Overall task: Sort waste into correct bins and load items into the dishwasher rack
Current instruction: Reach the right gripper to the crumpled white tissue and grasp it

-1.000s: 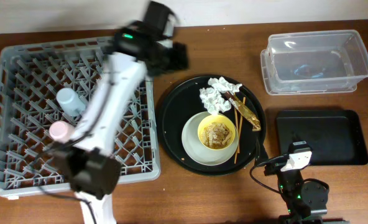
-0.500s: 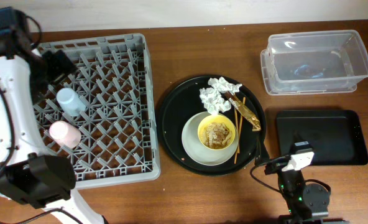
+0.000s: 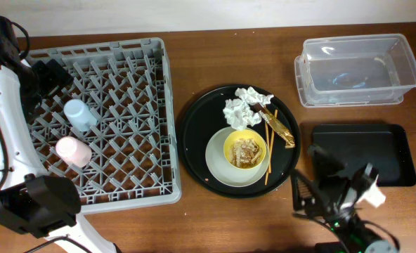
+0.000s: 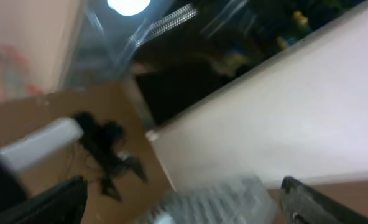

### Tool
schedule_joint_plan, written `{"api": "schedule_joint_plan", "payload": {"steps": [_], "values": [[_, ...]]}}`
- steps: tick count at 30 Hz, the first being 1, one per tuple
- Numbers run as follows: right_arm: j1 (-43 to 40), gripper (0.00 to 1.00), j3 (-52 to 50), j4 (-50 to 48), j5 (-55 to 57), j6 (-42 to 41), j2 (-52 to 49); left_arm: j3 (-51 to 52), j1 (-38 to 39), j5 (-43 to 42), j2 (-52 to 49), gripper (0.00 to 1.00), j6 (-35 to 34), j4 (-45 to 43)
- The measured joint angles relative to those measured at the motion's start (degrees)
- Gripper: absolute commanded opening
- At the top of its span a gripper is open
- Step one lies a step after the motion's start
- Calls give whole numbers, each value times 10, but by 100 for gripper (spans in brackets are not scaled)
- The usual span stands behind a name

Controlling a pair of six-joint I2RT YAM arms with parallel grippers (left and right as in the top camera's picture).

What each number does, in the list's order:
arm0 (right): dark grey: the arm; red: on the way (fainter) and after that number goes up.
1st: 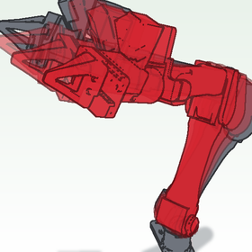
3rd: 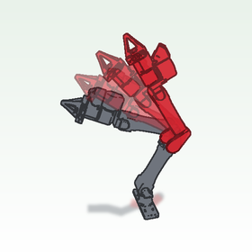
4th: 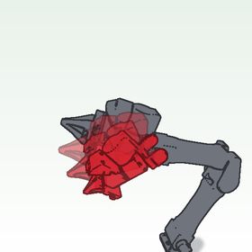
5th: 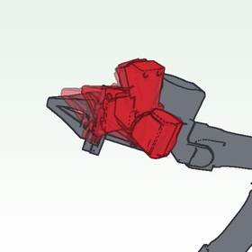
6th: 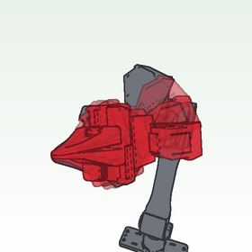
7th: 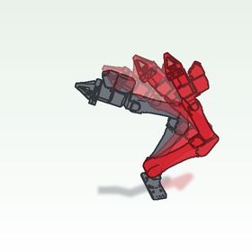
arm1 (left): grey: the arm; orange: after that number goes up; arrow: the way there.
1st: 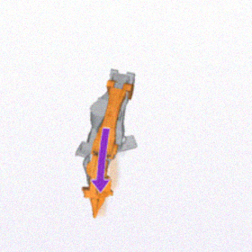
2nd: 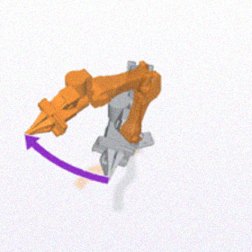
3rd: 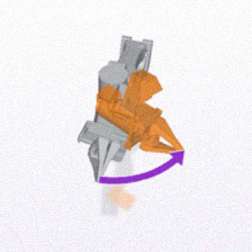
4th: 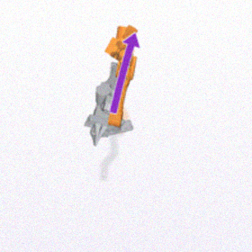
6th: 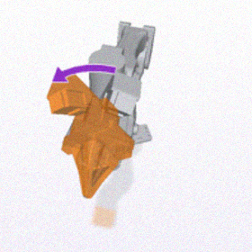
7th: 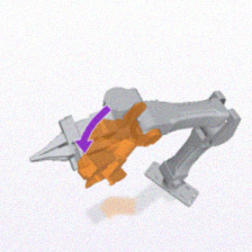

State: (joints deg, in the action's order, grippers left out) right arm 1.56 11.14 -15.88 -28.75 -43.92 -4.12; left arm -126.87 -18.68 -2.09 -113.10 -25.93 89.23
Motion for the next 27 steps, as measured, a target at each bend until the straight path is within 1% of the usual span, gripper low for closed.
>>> {"api": "schedule_joint_plan", "payload": {"steps": [4,6,7,8,11,14,16,17,19,21,26,27], "values": [[0,99,238,344,21,176,-188,0,0,1,0,99,0,1],[0,98,389,515,17,264,-345,0,0,2,0,99,0,0],[2,99,448,570,17,292,-412,0,0,2,0,99,0,0],[11,99,540,649,16,327,-508,0,0,2,0,99,0,0],[63,99,714,765,29,375,-690,0,0,3,0,99,0,0],[123,99,824,815,60,394,-808,0,0,2,0,99,0,1],[168,99,875,839,90,402,-876,0,0,2,0,99,0,1],[188,99,891,836,101,406,-903,0,0,2,0,100,0,1],[225,99,904,829,107,411,-959,0,0,2,0,99,0,1],[246,99,905,835,108,412,-1001,0,0,2,0,99,0,1],[254,99,906,843,121,400,-1076,0,0,2,0,99,0,1],[254,96,906,843,136,396,-1087,0,0,2,0,99,0,1]]}}
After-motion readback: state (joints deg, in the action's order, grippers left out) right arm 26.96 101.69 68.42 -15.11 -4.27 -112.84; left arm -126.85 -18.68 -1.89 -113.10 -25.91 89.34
